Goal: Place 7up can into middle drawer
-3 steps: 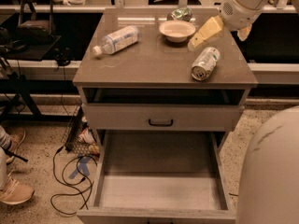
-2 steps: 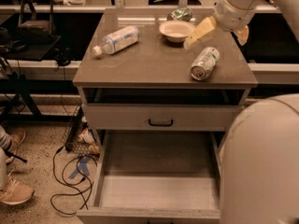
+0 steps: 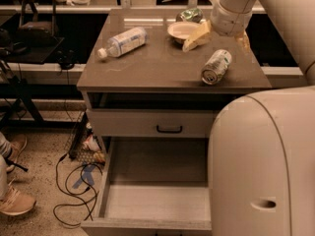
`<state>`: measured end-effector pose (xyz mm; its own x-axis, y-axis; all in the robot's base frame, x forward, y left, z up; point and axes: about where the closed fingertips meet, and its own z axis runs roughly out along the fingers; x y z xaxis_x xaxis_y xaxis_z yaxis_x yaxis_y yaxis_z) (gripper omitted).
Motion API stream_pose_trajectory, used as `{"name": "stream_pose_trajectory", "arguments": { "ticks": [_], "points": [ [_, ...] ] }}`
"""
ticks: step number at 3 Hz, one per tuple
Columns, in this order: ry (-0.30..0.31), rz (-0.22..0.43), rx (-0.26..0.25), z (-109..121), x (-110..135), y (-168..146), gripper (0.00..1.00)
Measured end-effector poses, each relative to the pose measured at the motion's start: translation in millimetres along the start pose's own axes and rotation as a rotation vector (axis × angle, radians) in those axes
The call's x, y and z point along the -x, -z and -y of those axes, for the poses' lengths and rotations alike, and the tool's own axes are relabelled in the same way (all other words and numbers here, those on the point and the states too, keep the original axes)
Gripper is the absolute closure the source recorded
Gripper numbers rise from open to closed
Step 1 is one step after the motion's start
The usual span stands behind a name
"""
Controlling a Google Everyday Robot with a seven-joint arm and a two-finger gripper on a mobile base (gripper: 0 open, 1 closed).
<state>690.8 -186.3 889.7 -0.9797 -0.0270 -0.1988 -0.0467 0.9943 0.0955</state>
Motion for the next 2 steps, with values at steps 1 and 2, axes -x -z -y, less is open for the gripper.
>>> {"name": "stream_pose_trajectory", "arguments": {
  "ticks": [1,2],
  "points": [
    [-0.047,-0.042,-0.053,-12.7,-2.5,-17.8,0.0],
    [-0.075,-0.075,-0.076,-22.0,-12.1,-35.8,0.14]
  ]
}}
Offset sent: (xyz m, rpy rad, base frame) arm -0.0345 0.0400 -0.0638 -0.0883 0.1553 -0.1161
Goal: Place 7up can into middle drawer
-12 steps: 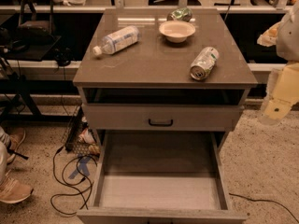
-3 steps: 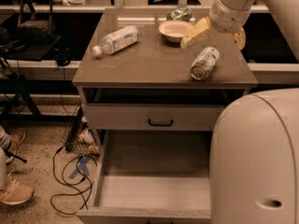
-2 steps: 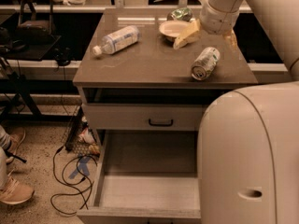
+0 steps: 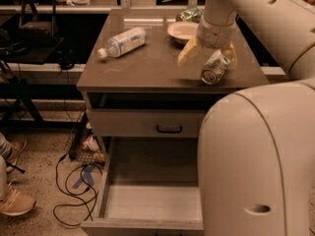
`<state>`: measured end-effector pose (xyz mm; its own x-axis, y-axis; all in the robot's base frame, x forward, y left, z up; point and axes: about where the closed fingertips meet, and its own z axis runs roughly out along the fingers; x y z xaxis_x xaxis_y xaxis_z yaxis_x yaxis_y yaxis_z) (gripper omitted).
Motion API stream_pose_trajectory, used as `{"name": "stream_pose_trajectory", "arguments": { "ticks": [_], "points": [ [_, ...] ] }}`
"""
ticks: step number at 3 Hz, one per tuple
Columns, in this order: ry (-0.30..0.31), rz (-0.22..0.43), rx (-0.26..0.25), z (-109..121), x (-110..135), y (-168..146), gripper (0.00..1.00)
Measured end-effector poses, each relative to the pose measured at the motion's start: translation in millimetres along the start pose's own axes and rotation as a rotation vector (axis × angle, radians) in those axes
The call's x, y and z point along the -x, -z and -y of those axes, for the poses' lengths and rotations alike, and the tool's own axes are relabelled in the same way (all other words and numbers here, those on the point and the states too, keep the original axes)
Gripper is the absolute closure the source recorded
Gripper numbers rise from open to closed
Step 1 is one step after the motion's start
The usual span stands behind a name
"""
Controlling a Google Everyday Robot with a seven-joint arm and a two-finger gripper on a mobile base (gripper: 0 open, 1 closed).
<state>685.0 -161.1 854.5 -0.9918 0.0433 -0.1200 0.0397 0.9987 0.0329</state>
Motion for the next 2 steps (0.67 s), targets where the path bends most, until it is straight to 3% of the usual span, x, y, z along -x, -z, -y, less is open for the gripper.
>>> {"name": "stream_pose_trajectory", "arguments": {
  "ticks": [2],
  "points": [
    [-0.013,-0.039,0.002,-7.0,-23.1,-23.2,0.6]
  ]
}}
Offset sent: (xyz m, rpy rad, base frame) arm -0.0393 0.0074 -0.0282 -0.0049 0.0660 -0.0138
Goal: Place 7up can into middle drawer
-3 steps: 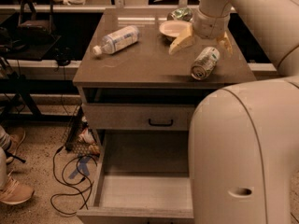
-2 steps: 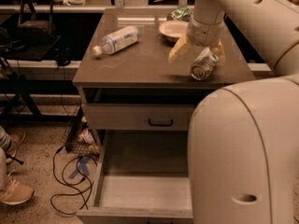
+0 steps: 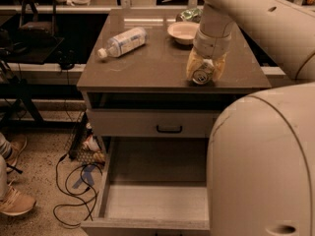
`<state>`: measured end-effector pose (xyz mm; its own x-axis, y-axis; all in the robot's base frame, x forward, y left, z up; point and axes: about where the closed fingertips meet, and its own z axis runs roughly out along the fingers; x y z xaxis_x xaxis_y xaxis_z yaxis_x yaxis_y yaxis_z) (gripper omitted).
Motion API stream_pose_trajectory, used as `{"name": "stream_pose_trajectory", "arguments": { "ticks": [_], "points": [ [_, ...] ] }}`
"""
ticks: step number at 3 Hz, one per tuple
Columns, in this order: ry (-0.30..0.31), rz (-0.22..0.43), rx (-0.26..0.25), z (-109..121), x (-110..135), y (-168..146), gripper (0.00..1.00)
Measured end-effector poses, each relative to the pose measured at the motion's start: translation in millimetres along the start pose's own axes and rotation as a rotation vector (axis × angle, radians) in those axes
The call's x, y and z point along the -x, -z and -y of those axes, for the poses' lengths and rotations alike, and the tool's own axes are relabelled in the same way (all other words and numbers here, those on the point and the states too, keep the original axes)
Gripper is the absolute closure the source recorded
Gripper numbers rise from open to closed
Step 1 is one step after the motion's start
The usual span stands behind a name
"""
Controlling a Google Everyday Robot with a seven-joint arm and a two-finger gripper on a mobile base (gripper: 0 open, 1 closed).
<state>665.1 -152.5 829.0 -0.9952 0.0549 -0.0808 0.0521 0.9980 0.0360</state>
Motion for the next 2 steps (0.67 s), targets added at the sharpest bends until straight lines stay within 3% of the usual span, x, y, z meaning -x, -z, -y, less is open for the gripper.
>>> {"name": "stream_pose_trajectory", "arguments": {
  "ticks": [1,2],
  "points": [
    [0.02,0.014,0.008,6.9,-16.0,13.6,0.83],
    [0.028,0.043,0.083,22.3,-48.3,44.8,1.0]
  ]
}}
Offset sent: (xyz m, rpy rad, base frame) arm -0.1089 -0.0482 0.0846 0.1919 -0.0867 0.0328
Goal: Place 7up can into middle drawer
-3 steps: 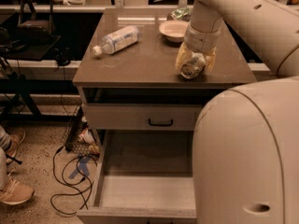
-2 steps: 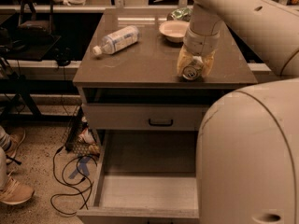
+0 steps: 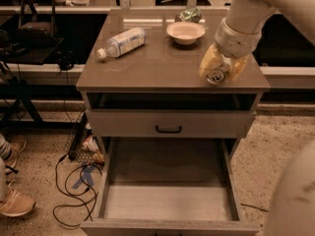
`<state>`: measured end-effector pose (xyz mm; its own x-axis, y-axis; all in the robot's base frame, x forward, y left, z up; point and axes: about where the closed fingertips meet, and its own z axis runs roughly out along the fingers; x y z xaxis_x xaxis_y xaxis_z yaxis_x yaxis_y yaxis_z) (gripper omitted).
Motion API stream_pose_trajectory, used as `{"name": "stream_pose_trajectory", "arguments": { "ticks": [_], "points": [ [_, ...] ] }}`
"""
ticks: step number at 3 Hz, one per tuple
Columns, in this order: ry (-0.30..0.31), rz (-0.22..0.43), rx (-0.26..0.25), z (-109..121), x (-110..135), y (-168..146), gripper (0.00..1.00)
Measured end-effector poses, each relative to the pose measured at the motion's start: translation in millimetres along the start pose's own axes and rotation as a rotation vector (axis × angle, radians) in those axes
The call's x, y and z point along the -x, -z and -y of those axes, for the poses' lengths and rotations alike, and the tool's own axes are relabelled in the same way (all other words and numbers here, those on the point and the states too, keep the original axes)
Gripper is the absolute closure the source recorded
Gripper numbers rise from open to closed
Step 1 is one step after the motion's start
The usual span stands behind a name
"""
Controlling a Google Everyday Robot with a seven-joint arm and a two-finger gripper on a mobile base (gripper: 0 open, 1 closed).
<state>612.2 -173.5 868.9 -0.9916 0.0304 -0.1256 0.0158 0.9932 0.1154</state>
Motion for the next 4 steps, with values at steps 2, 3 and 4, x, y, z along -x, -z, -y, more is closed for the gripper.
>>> {"name": "stream_pose_trajectory", "arguments": {
  "ticks": [2,3,4],
  "points": [
    [0.096,0.088,0.178,7.7,-43.0,34.9,1.0],
    [0.096,0.088,0.177,7.5,-42.8,34.7,1.0],
    [0.184,0.055,0.169,4.4,-58.2,17.5,1.0]
  ]
}}
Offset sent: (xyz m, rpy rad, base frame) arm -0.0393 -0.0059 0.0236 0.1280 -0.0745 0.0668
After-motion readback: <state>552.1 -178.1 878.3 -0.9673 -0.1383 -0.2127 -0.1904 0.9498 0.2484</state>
